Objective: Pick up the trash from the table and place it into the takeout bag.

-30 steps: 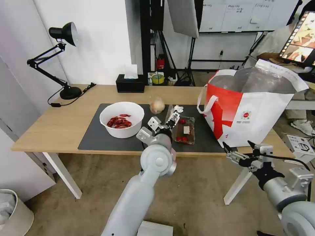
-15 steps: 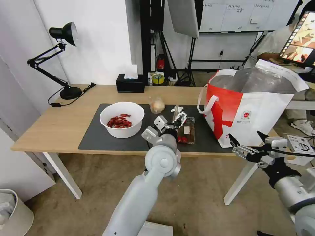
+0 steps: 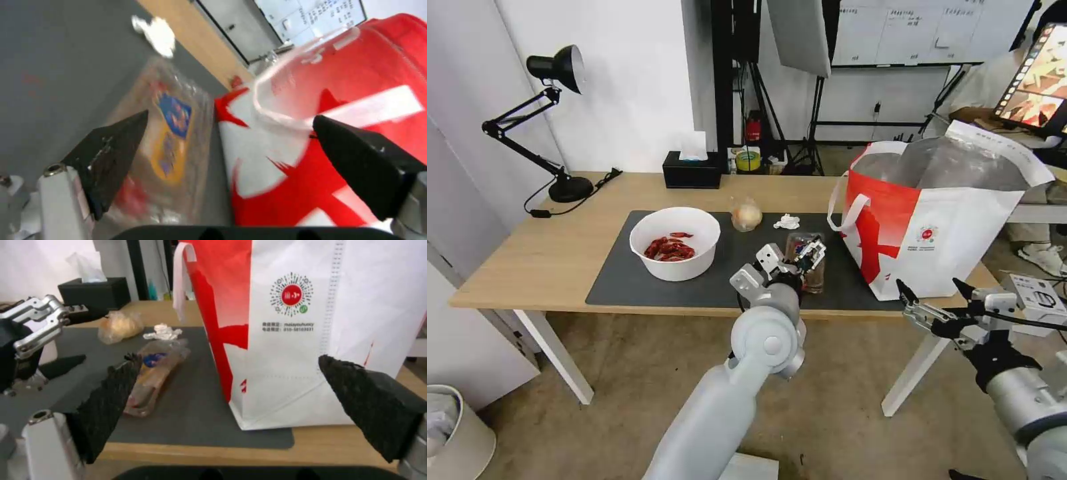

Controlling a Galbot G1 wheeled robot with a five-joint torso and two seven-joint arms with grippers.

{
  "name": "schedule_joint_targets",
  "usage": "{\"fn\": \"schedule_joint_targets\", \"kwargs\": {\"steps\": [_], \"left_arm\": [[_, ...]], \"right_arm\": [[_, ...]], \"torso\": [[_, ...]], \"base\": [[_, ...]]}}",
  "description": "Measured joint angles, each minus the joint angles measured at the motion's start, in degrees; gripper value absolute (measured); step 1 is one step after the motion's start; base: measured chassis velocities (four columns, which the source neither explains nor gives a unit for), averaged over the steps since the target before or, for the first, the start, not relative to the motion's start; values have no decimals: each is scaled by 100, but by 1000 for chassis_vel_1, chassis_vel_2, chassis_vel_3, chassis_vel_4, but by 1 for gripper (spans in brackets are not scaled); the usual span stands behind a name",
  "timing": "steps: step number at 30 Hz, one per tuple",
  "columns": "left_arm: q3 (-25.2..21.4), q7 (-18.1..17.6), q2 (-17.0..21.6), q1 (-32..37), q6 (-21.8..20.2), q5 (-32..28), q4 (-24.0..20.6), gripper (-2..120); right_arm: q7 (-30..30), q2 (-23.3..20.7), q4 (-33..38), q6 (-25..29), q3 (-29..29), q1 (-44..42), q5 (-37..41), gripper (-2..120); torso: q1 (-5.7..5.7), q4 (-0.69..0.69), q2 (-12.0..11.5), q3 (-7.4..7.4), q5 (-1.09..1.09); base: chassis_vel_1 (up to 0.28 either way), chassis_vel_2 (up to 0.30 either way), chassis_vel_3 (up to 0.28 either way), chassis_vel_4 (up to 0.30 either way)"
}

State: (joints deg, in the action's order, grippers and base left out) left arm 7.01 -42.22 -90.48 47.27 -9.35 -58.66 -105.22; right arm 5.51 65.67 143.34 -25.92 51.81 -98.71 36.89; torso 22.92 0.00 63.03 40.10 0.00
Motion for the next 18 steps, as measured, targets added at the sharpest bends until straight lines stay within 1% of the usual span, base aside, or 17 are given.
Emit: {"fn": "schedule_joint_targets", "kwargs": {"steps": [1, 2, 3, 4, 5, 6, 7, 8, 9, 10, 11, 12, 13, 15, 16, 18], "left_arm": [[15, 98, 61, -53, -19, 268, 107, 100], [38, 327, 170, -116, -27, 655, 271, 100], [63, 676, 331, -174, -30, 1019, 420, 100], [63, 676, 331, -174, -30, 1019, 420, 100], [86, 937, 463, -218, -30, 1243, 509, 100], [126, 1305, 663, -286, -23, 1520, 620, 95], [209, 1756, 943, -404, 7, 1889, 750, 91], [209, 1756, 943, -404, 7, 1889, 750, 91], [300, 2023, 1157, -520, 51, 2141, 828, 85], [370, 2135, 1276, -597, 84, 2287, 873, 80], [501, 2323, 1468, -731, 166, 2514, 952, 75], [501, 2323, 1468, -731, 166, 2514, 952, 75], [603, 2510, 1615, -838, 250, 2664, 1008, 70], [847, 3068, 1934, -1102, 431, 2888, 1141, 61], [847, 3068, 1934, -1102, 431, 2888, 1141, 61], [1044, 3436, 2108, -1264, 534, 2942, 1252, 52]], "right_arm": [[2, 3, -1, 2, 0, -2, 1, 100], [3, 5, -2, 5, -1, -7, 2, 100], [4, 6, -3, 11, -1, -11, 2, 100], [4, 6, -3, 11, -1, -11, 2, 100], [4, 5, -3, 16, -3, -13, 2, 100], [4, 1, -3, 21, -2, -15, 2, 100], [4, -12, -4, 26, -3, -16, 3, 100], [4, -12, -4, 26, -3, -16, 3, 100], [4, -26, -5, 30, -3, -16, 3, 100], [4, -35, -5, 32, -4, -13, 4, 100], [6, -47, -5, 33, -10, -5, 9, 100], [6, -47, -5, 33, -10, -5, 9, 100], [9, -54, -6, 34, -16, 3, 16, 100], [12, -57, -14, 60, -35, 26, 52, 100], [12, -57, -14, 60, -35, 26, 52, 100], [13, -38, -99, 146, -40, 75, 173, 100]], "torso": [[0, -1, 0, 0, 0], [0, 0, 0, 0, 0], [0, 0, 0, 0, 0], [0, 0, 0, 0, 0], [0, 0, -1, 0, -1], [0, 0, -1, 0, 0], [0, 1, -1, 0, -1], [0, 1, -1, 0, -1], [0, 2, -1, 0, -2], [0, 1, -1, 1, -1], [0, 1, -1, 1, -1], [0, 1, -1, 1, -1], [0, 1, -1, 0, -1], [0, 1, -1, 0, -1], [0, 1, -1, 0, -1], [0, 0, -1, 0, -2]], "base": [[0, 0, 0, 0], [0, 0, 0, 0], [0, 0, 0, 0], [0, 0, 0, 0], [0, 0, 0, 0], [0, 0, 0, 0], [0, 0, 0, 0], [0, 0, 0, 0], [0, 0, 0, 0], [0, 0, 0, 0], [0, 0, 0, 0], [0, 0, 0, 0], [0, 0, 0, 0], [0, 0, 0, 0], [0, 0, 0, 0], [0, 0, 0, 0]]}}
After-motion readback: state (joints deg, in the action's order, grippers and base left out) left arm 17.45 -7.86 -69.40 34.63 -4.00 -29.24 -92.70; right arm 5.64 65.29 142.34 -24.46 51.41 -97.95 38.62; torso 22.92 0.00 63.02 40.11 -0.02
